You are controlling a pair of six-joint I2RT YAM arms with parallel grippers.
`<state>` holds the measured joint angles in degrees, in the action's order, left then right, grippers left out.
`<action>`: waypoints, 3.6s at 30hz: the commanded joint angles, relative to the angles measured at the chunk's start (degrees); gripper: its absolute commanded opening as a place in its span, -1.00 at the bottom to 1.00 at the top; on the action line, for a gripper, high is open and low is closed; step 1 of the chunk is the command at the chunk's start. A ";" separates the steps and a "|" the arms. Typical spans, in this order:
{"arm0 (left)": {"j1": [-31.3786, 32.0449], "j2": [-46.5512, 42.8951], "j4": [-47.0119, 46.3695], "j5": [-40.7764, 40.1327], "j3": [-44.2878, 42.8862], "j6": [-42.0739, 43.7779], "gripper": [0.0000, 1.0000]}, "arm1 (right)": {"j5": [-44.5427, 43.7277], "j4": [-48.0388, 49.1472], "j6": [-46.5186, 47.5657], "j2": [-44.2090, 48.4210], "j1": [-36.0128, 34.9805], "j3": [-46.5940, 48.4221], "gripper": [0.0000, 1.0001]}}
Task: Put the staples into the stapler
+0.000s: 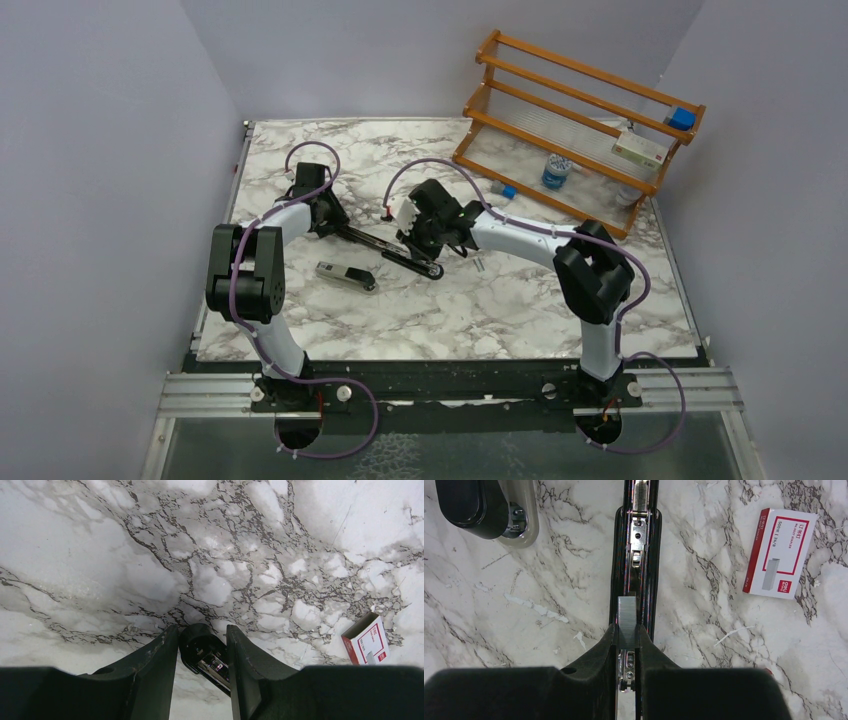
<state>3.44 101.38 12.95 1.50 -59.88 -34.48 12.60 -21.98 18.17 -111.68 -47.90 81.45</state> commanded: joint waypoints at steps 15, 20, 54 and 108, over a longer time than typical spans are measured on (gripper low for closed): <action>-0.38 1.10 0.09 1.05 -1.29 0.46 -0.17 | -2.60 1.90 -2.82 3.86 -0.67 -0.43 -0.98; -0.37 1.25 0.12 0.97 -1.38 0.47 -0.17 | -4.04 1.07 -3.85 3.96 -1.29 0.24 -0.98; -0.36 1.36 0.11 1.16 -1.31 0.47 -0.16 | -7.75 -3.22 -3.17 -0.31 -2.90 2.23 -0.98; -0.37 1.60 0.10 1.32 -1.50 0.47 -0.17 | -10.04 -1.38 -5.17 0.48 -2.99 1.82 -0.98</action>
<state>3.42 101.82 12.97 2.04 -60.31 -34.48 3.70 -22.39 13.34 -110.91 -50.57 82.43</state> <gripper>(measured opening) 0.422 0.142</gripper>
